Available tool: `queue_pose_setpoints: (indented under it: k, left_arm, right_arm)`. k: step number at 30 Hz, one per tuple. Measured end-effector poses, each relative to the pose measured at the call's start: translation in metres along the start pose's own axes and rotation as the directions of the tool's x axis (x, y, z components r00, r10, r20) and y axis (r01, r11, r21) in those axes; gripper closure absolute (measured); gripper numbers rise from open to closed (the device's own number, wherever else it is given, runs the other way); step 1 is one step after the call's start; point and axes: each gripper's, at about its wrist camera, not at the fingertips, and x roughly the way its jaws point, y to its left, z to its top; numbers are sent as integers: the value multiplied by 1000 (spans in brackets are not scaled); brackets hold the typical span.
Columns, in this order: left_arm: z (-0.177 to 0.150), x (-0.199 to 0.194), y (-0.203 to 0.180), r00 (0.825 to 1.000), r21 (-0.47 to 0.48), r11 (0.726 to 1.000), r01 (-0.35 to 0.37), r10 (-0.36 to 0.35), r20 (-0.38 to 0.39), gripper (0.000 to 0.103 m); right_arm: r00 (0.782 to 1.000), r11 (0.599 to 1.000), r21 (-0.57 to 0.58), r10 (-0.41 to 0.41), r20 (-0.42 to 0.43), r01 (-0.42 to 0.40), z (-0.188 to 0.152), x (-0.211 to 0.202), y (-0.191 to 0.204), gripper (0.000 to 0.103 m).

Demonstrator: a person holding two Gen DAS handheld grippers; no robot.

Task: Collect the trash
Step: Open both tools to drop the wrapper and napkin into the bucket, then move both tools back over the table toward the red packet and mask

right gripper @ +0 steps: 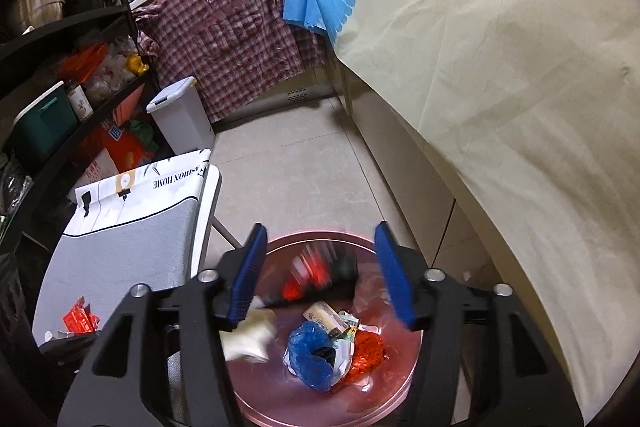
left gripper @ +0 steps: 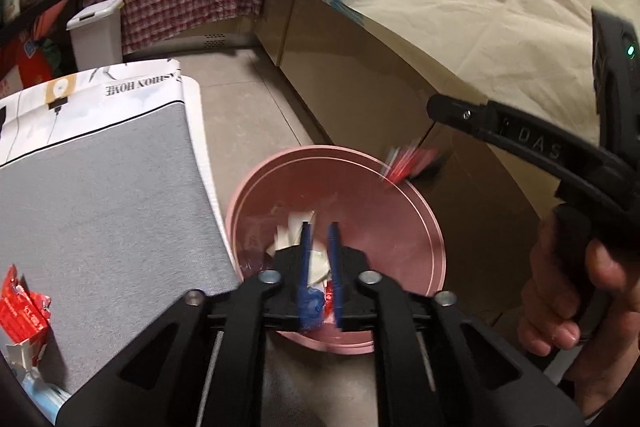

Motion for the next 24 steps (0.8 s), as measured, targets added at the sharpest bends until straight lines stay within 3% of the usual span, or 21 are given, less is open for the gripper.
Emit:
queue_pose_setpoints:
  k: [9, 15, 24]
  left_arm:
    - [-15, -53, 21, 998, 4, 999, -43, 43, 41, 91]
    - [-17, -107, 39, 992, 27, 996, -80, 78, 96, 91]
    - [-22, -196, 112, 974, -42, 986, -164, 168, 154, 91]
  right_arm:
    - [999, 999, -29, 37, 33, -36, -5, -17, 15, 45]
    - [992, 991, -90, 109, 57, -104, -13, -40, 47, 45]
    - [964, 959, -143, 257, 68, -246, -37, -77, 99, 47]
